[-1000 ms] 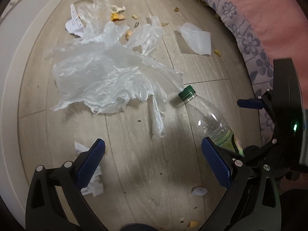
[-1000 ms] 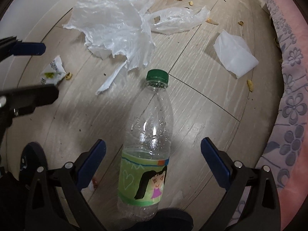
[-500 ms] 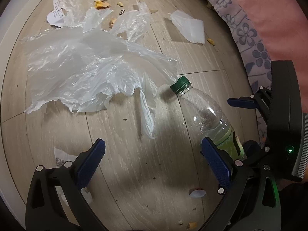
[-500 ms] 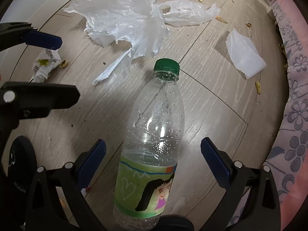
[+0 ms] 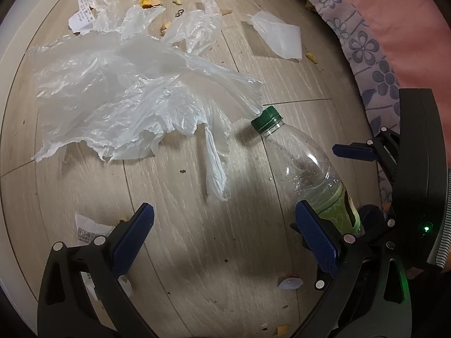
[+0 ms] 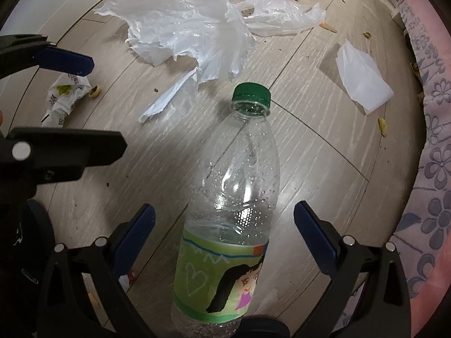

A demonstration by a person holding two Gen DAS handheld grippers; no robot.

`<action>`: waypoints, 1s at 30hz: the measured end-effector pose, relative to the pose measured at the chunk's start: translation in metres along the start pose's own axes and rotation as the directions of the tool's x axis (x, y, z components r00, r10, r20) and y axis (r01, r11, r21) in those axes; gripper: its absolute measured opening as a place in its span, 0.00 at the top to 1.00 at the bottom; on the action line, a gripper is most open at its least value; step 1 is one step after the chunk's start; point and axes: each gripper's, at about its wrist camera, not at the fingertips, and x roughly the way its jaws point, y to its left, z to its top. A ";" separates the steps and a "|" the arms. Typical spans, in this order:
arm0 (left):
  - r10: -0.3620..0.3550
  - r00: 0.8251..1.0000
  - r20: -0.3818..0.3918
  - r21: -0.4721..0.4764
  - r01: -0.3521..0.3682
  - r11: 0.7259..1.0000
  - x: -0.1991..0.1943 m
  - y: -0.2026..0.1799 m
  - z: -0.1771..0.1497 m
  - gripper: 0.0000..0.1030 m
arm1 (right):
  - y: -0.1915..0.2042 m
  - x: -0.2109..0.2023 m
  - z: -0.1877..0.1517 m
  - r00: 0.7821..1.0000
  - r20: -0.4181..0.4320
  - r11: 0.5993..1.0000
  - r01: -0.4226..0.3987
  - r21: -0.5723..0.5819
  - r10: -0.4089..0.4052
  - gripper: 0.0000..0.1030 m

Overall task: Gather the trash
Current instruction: 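Close the right gripper around the label of the green-capped bottle, then lift the bottle with the right gripper while the left moves over the white wrapper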

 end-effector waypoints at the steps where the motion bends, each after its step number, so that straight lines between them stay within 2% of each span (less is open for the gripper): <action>1: 0.000 1.000 0.000 0.004 0.000 1.000 0.000 0.000 0.001 0.06 | -0.001 0.002 0.002 1.000 -0.002 1.000 -0.004 0.001 0.004 0.07; 4: -0.003 1.000 -0.001 0.015 0.003 1.000 0.001 -0.001 0.003 0.06 | -0.002 0.006 0.002 1.000 -0.005 1.000 -0.005 -0.002 0.005 0.07; 6: -0.004 1.000 -0.002 0.019 0.004 1.000 0.001 0.000 0.003 0.06 | -0.003 0.009 0.001 1.000 -0.008 1.000 -0.003 -0.006 0.003 0.19; 7: -0.004 1.000 -0.002 0.021 0.004 1.000 0.001 0.000 0.003 0.06 | -0.004 0.012 -0.001 1.000 -0.009 1.000 0.009 -0.011 -0.009 0.32; 8: -0.003 1.000 -0.002 0.022 0.003 1.000 0.001 0.000 0.002 0.06 | -0.005 0.013 -0.002 1.000 -0.009 1.000 0.009 -0.011 -0.009 0.33; 22: -0.004 1.000 -0.015 0.023 0.005 1.000 0.005 -0.003 0.001 0.06 | -0.011 0.023 -0.007 1.000 -0.012 1.000 -0.014 -0.005 0.014 0.38; 30: -0.001 1.000 -0.012 0.007 0.001 1.000 0.000 -0.003 0.002 0.06 | -0.018 0.011 -0.006 0.999 0.000 0.999 -0.036 -0.008 0.036 0.39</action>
